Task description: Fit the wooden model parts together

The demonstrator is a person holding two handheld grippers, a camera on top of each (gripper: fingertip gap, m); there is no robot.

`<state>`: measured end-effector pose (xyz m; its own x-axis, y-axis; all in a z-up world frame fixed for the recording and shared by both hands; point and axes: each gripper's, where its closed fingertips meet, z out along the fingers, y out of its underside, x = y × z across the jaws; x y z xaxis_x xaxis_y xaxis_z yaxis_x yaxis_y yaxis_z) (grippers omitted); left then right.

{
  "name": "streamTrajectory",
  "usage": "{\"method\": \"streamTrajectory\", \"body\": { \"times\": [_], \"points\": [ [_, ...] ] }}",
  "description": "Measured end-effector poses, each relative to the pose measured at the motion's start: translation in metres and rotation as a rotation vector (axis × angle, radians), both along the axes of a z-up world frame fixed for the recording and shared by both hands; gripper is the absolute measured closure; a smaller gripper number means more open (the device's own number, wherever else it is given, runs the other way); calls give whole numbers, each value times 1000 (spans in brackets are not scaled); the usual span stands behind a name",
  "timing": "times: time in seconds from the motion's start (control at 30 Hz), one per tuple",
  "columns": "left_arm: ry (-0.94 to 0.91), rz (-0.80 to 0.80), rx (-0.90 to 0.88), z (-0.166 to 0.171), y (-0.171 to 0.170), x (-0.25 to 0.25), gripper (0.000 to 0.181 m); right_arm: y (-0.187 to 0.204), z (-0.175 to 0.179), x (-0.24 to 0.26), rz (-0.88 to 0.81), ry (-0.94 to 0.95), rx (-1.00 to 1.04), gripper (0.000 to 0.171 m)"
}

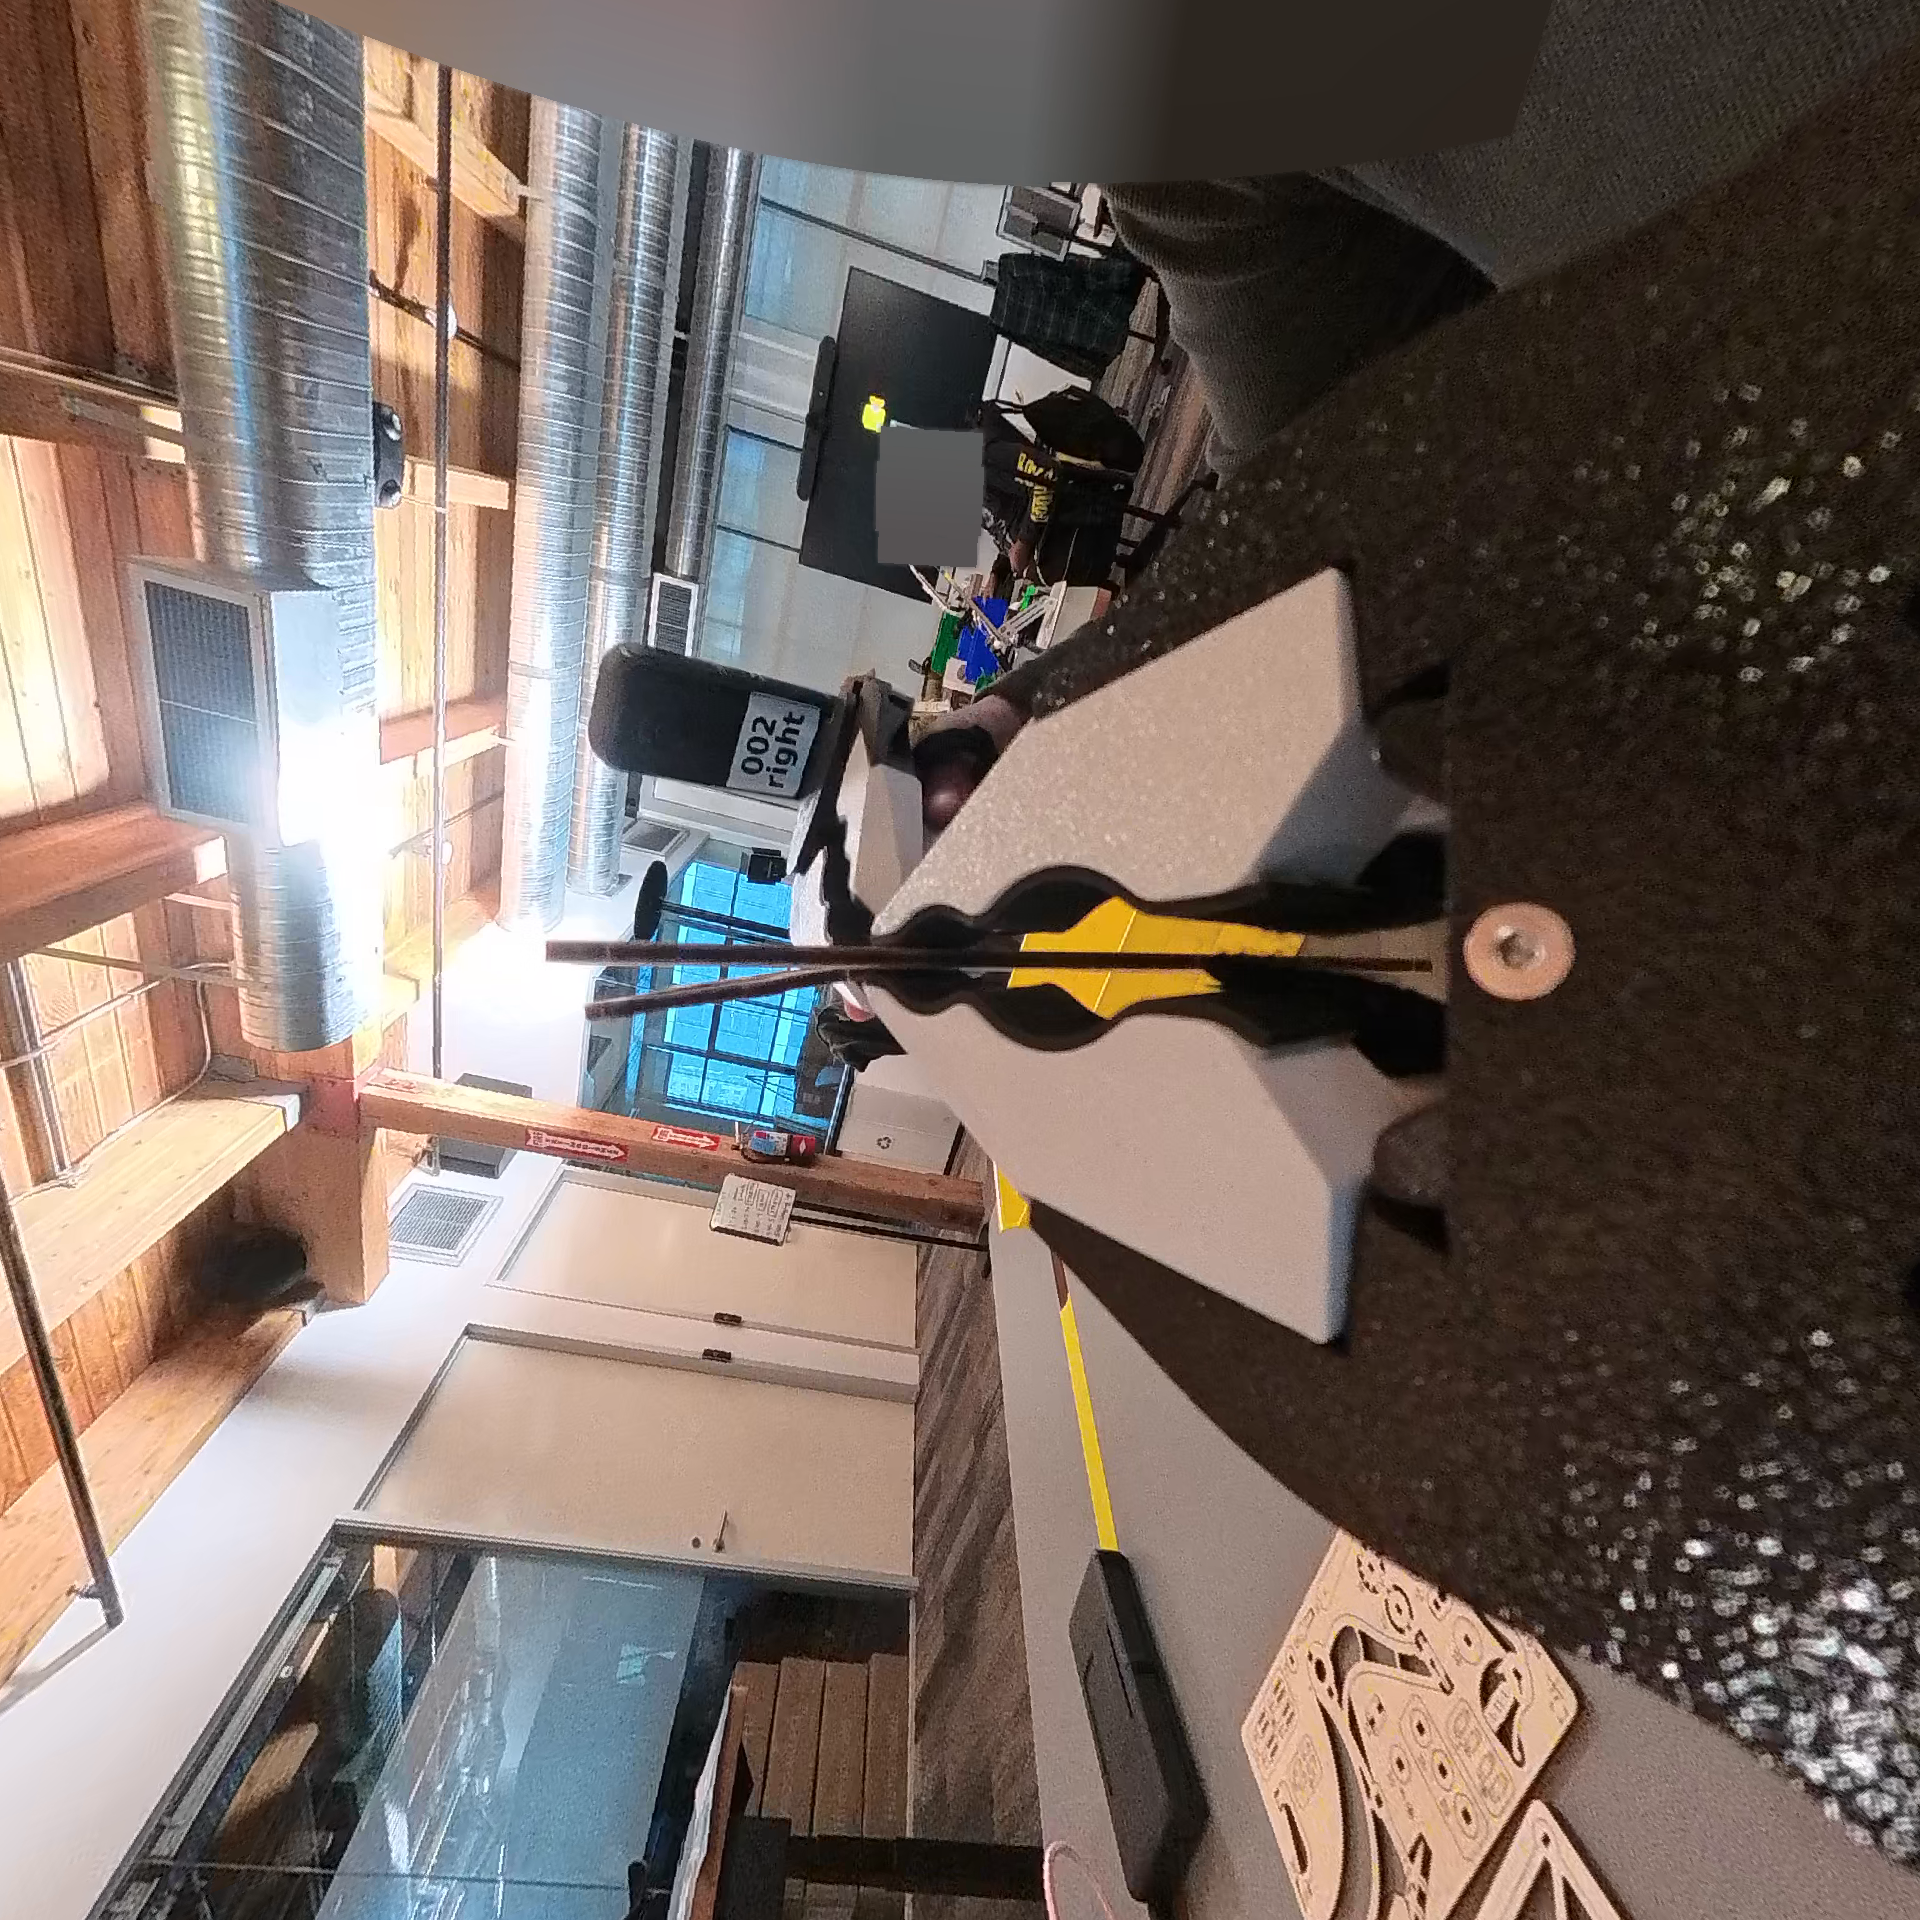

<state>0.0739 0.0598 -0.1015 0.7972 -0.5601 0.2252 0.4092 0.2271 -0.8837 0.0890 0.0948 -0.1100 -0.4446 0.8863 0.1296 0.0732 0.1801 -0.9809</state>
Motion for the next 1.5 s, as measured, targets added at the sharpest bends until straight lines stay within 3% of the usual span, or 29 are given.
{"method": "streamTrajectory", "body": {
  "times": [0.53,1.2,1.5],
  "points": [
    [47,57,-24,-4,1,-4,180,6,-7,-11,-177,-9,150,155],
    [-49,-29,-3,0,-2,-2,180,-5,10,-1,103,33,-213,161],
    [-5,10,4,-1,-1,-1,180,0,10,-7,10,42,-152,162]
  ]
}}
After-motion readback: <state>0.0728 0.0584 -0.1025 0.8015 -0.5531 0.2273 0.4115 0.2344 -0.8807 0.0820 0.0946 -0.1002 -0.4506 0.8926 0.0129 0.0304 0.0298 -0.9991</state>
